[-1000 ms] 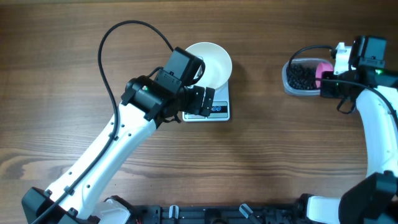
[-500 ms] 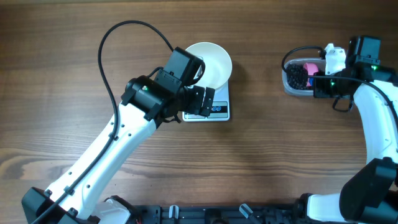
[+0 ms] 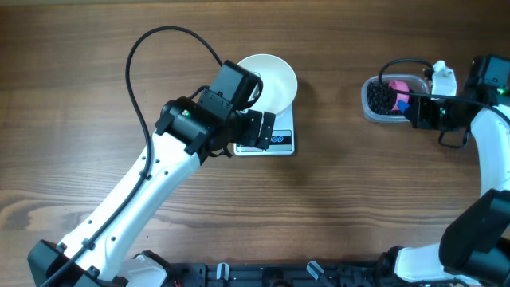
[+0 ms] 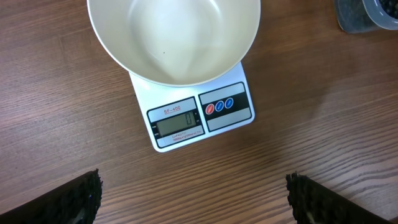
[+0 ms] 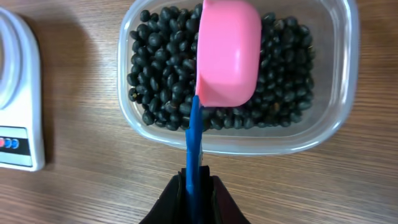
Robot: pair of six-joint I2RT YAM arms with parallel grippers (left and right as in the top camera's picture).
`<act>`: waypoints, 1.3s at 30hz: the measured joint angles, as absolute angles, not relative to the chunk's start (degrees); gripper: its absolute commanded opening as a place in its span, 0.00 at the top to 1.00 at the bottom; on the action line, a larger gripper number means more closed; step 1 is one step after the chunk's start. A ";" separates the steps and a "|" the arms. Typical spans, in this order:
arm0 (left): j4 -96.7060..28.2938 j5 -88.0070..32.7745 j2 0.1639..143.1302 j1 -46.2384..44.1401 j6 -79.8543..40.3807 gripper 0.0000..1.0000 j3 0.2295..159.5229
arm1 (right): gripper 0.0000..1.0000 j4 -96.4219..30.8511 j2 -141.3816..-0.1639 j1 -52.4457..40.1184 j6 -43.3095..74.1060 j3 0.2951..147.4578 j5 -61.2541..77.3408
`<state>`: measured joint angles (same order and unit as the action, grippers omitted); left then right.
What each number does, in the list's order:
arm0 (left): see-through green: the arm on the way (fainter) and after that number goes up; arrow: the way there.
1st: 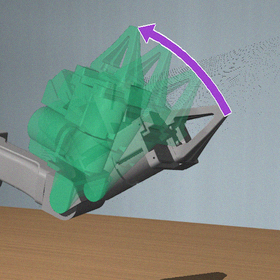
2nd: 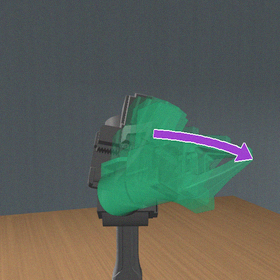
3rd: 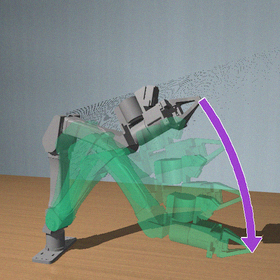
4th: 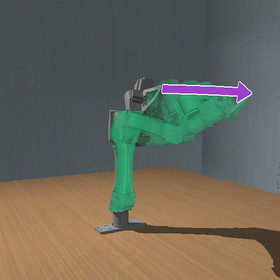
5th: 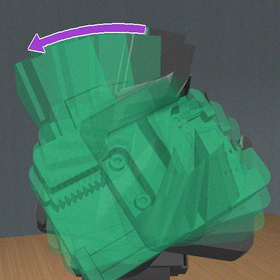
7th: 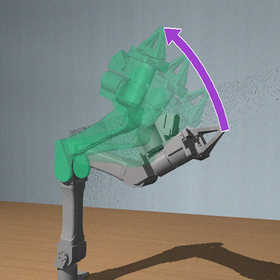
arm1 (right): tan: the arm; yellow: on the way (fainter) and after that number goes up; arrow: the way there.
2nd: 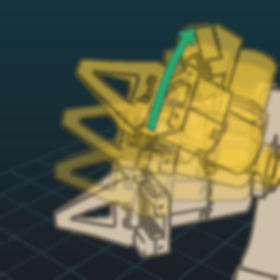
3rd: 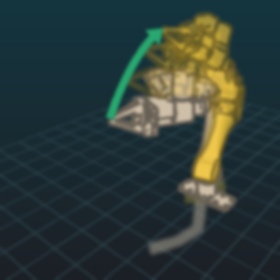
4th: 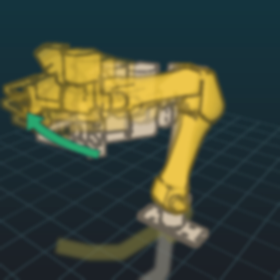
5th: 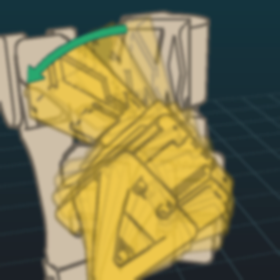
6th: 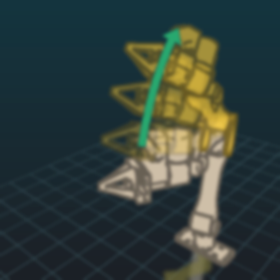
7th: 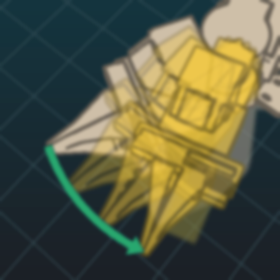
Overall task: Scoop item into bowl and weigh 150g on scale
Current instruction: 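Lower scoop into black beans with right gripper and scoop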
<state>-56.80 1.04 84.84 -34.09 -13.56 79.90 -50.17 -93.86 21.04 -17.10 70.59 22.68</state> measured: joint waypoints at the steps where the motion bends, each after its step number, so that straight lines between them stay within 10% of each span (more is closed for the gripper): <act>1: -56.80 1.02 84.84 -34.09 -13.56 0.00 79.90 | 0.96 -50.19 -93.97 21.39 -17.21 70.57 23.64; 39: -56.80 1.02 84.84 -34.09 -13.56 0.00 79.90 | 0.96 -52.47 -94.67 22.83 -12.12 70.48 30.68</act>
